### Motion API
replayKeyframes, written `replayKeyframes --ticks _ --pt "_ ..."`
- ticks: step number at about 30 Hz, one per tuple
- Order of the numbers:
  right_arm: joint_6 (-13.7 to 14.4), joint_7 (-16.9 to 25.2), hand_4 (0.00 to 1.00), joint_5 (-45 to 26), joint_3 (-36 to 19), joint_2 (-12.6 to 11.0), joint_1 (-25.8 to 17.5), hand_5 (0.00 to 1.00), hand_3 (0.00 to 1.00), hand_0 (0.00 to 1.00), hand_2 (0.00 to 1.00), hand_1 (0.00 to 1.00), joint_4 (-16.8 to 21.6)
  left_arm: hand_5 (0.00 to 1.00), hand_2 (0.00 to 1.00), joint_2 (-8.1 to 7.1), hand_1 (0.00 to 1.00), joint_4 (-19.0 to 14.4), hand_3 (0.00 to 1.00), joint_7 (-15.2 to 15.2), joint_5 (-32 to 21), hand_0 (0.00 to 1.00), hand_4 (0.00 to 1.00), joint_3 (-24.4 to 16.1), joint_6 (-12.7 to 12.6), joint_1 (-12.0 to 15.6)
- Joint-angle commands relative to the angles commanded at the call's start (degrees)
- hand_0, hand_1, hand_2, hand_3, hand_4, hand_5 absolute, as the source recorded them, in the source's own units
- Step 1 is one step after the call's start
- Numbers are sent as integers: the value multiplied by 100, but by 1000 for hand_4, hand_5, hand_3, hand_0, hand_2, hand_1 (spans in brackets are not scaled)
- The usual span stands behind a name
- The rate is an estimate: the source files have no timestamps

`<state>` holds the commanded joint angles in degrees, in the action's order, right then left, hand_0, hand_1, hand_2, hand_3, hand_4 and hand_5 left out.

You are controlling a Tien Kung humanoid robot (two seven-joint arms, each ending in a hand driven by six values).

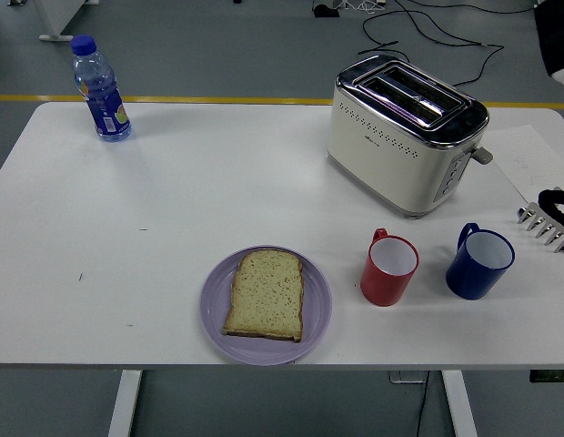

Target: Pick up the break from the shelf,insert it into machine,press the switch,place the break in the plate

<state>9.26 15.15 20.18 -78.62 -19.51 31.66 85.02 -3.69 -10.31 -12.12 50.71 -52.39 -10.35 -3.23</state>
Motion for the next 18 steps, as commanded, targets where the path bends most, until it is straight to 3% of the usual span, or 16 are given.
replayKeyframes --ticks 4,8,18 --pt "200 -399 490 -712 -540 -83 -287 218 693 809 771 741 -595 998 614 8 576 0 639 0 25 668 375 -18 3 7" --pt "179 -815 479 -902 -831 -138 -538 229 677 780 746 725 -1063 998 615 15 577 0 638 2 53 668 372 -45 6 8" --pt "-109 -937 476 -922 -1191 -114 -1059 234 667 773 730 723 -1731 998 614 31 578 0 639 5 103 667 374 -105 13 16"
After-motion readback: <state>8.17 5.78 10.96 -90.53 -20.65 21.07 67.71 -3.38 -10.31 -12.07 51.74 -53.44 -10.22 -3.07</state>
